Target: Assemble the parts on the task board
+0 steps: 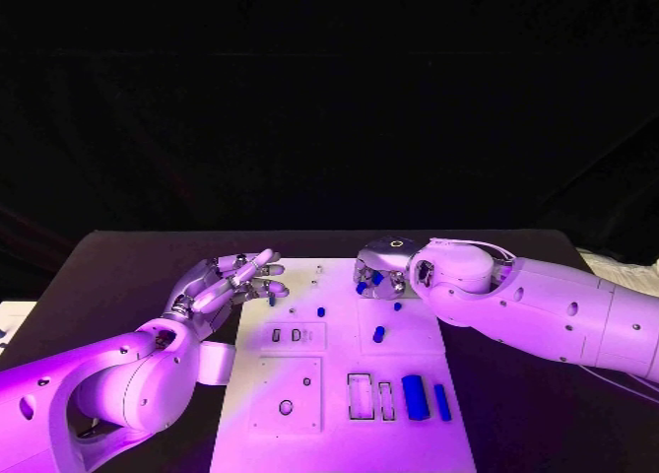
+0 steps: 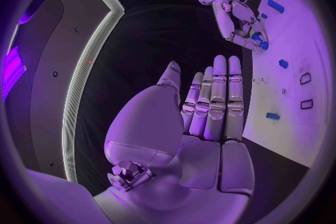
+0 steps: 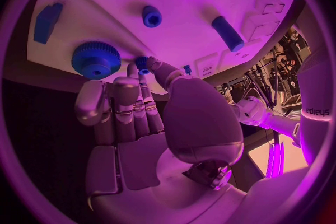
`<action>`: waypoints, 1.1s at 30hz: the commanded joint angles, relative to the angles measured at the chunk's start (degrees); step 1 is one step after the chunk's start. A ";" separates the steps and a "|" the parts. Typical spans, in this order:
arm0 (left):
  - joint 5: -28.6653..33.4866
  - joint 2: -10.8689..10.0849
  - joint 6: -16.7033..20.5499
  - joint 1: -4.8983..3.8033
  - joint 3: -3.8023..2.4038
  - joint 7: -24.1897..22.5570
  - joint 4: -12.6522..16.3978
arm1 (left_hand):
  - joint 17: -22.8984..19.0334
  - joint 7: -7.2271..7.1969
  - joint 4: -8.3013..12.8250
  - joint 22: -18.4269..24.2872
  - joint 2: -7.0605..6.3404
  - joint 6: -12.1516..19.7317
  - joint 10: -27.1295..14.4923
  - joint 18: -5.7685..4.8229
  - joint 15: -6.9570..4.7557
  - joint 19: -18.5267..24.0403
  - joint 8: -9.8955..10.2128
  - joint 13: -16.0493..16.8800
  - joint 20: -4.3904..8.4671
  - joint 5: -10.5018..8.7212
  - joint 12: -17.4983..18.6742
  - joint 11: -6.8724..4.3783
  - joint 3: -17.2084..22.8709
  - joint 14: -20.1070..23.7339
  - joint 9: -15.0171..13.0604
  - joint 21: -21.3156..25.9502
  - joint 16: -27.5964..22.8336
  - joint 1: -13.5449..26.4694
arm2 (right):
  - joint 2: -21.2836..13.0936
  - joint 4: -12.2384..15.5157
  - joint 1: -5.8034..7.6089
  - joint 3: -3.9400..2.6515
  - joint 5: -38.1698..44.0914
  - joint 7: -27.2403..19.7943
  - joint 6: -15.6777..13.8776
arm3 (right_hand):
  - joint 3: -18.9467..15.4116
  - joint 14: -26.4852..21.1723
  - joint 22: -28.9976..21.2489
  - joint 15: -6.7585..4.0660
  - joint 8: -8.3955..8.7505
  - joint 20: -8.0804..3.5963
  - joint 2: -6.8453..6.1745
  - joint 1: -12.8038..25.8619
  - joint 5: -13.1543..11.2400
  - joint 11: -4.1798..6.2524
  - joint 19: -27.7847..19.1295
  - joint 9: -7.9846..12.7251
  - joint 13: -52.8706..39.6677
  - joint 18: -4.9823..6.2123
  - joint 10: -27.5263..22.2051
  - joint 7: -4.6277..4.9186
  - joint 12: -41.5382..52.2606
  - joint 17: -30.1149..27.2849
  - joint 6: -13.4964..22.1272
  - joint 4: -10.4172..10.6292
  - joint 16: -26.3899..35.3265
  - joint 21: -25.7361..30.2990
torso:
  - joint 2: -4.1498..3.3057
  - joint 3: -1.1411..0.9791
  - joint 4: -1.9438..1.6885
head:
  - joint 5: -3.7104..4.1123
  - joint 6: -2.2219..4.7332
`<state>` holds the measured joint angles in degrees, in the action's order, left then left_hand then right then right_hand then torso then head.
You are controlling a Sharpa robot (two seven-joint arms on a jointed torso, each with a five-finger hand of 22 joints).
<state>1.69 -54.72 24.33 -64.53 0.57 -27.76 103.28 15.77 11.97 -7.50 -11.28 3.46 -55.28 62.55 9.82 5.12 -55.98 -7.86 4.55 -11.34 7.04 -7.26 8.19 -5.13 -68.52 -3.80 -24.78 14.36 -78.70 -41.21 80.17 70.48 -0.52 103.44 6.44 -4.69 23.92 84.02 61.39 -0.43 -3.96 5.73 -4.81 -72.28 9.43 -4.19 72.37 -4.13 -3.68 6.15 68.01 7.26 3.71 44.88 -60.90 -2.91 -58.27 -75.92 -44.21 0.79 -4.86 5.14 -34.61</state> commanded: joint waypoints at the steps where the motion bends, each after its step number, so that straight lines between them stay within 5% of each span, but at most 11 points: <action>1: 0.13 0.04 -0.80 -0.10 -0.05 0.04 0.02 | 0.05 0.27 0.29 0.07 0.24 -0.10 0.14 0.57 0.00 0.12 0.26 -0.05 0.02 -0.08 0.30 0.41 0.01 -0.11 0.08 0.18 -0.34 -0.30 | 0.17 -0.11 -0.02 0.00 0.56 -0.41 0.27 | 0.15 1.50 0.89 -0.12 -0.18 -0.03 0.43 -0.06 -0.31 0.09 0.69 -0.11 -0.07 -0.73 0.64 -0.08 0.03 0.85 -0.68 0.65 -0.91 -0.65 | -0.09 0.03 -0.14 | 0.09 0.03; 16: 0.26 -0.13 -0.81 -0.11 -0.05 0.16 0.12 | 0.18 0.31 0.36 0.06 0.32 -0.04 0.10 0.57 0.01 0.09 0.39 -0.06 0.01 -0.07 0.45 0.43 0.03 -0.15 0.09 0.16 -0.41 -0.36 | 0.89 -0.98 -0.08 0.06 1.47 0.24 1.61 | 1.99 1.25 4.28 -0.82 -1.08 -0.52 2.09 -1.97 -2.56 1.02 2.08 -1.00 -0.23 -1.24 3.67 -1.00 0.11 4.18 -4.04 1.64 -4.86 -2.85 | -0.24 0.06 -0.38 | -0.08 -0.40; 33: 0.47 -0.10 -1.00 -0.11 -0.05 0.18 0.04 | 0.30 0.36 0.38 0.06 0.38 0.04 0.05 0.57 0.03 0.08 0.50 -0.07 0.00 -0.08 0.59 0.47 0.01 -0.16 0.09 0.15 -0.47 -0.33 | 0.85 0.69 -0.09 -0.09 1.77 1.64 -10.74 | 3.76 0.80 5.06 -0.61 -0.34 -0.45 1.92 -3.11 -3.59 0.66 2.15 -1.18 -0.02 -1.35 2.93 -0.44 -0.19 4.12 -3.78 1.34 -5.49 -3.42 | -0.31 0.19 -0.64 | -0.24 0.31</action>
<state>1.91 -54.89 24.30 -64.54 0.57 -27.28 103.24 16.02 11.97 -7.50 -11.28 3.46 -55.28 62.55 9.81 5.12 -55.98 -7.60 4.57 -11.34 7.04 -6.98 8.19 -5.13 -68.52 -3.80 -24.78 14.15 -78.70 -40.47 80.71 70.40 -0.58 104.12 6.72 -11.20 27.45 84.02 66.38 -0.84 -4.41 5.13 -2.94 -74.75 6.13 -3.32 74.20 -5.22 -3.60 5.28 71.13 6.34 3.25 48.99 -64.73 -1.59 -63.58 -79.06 -44.48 0.96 -5.44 4.94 -34.49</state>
